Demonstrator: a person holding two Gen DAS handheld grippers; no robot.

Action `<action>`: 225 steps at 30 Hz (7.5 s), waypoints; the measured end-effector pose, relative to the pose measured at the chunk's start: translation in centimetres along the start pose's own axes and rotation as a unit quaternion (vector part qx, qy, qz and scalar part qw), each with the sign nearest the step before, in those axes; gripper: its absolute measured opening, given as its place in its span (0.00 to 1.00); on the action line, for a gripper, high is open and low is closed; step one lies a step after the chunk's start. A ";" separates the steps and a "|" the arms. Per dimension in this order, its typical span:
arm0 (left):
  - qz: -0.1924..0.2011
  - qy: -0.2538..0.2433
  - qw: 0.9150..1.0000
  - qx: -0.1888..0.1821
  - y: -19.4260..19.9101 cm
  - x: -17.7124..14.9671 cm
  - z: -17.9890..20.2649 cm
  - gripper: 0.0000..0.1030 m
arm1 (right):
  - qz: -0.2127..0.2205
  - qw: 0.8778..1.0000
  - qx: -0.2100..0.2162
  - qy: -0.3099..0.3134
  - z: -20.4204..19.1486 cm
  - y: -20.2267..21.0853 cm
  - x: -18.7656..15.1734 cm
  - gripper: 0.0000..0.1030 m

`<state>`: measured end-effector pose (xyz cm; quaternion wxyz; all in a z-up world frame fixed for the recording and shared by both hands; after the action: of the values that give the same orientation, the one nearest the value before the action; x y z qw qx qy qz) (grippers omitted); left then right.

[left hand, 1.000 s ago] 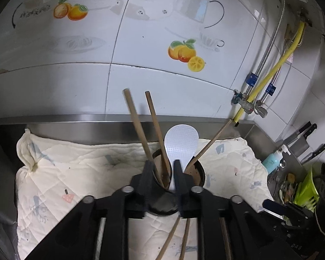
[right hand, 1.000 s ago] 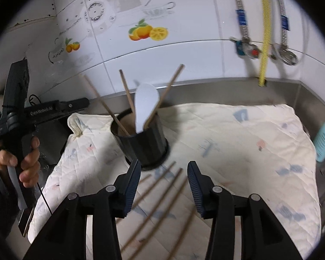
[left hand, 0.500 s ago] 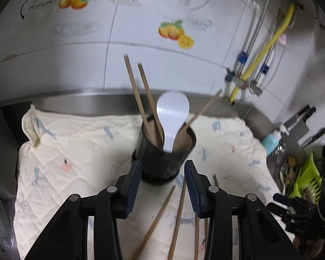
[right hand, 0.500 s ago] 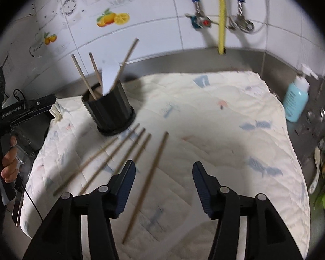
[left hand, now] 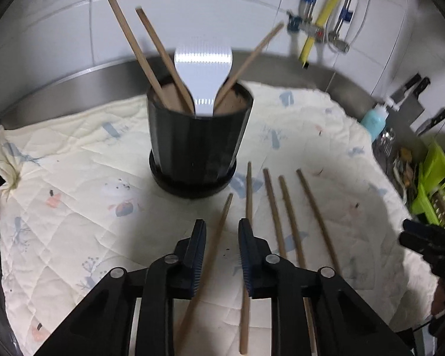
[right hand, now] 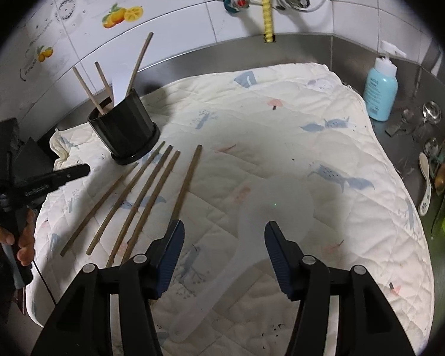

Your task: Organize utensils

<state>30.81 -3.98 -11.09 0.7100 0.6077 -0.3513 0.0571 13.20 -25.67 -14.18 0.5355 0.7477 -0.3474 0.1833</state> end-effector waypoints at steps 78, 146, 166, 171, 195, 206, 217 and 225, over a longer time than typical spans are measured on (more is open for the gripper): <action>-0.043 -0.076 0.996 0.000 -7.2 -0.3 1.6 0.06 | -0.098 0.991 -0.077 -0.050 3.6 -5.8 -0.5 0.77; 0.191 0.025 0.981 -0.032 10.6 9.9 -1.9 0.05 | 0.041 0.980 0.190 -0.034 -3.8 -1.0 7.6 0.09; 0.274 0.059 0.960 -0.012 13.3 19.4 -5.3 0.05 | 0.109 0.960 0.259 0.013 -9.7 -0.8 15.7 0.09; 0.249 0.063 0.966 -0.006 11.1 18.5 -5.8 0.05 | 0.131 0.944 0.304 0.002 -10.8 -2.1 17.8 0.09; 0.208 0.092 0.974 0.000 7.5 15.3 -8.1 0.05 | 0.166 0.875 0.454 0.003 -14.4 -11.0 20.8 0.09; 0.201 0.092 0.975 -0.001 6.9 15.0 -7.4 0.05 | 0.164 0.886 0.433 0.017 -14.0 -13.3 20.7 0.09; 0.189 0.106 0.976 0.003 6.7 14.5 -7.7 0.06 | 0.148 0.908 0.389 0.036 -13.6 -12.6 19.6 0.10; 0.178 0.119 0.977 0.000 6.6 14.5 -8.1 0.07 | 0.115 0.934 0.333 0.056 -13.2 -11.7 18.3 0.29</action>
<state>41.71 0.02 2.48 0.7248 0.5245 -0.3671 0.2545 35.54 -17.22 -5.49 0.2495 0.8264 -0.3199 0.3904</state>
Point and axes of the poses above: each gripper's, at about its wrist camera, not at the fingertips, and y roughly against the way its jaws point, z to its right, x to its top, the point moved 4 cm from there along -y, roughly the way its jaws point, and after that the axes turned 10 degrees about x, right-handed, at the moved point
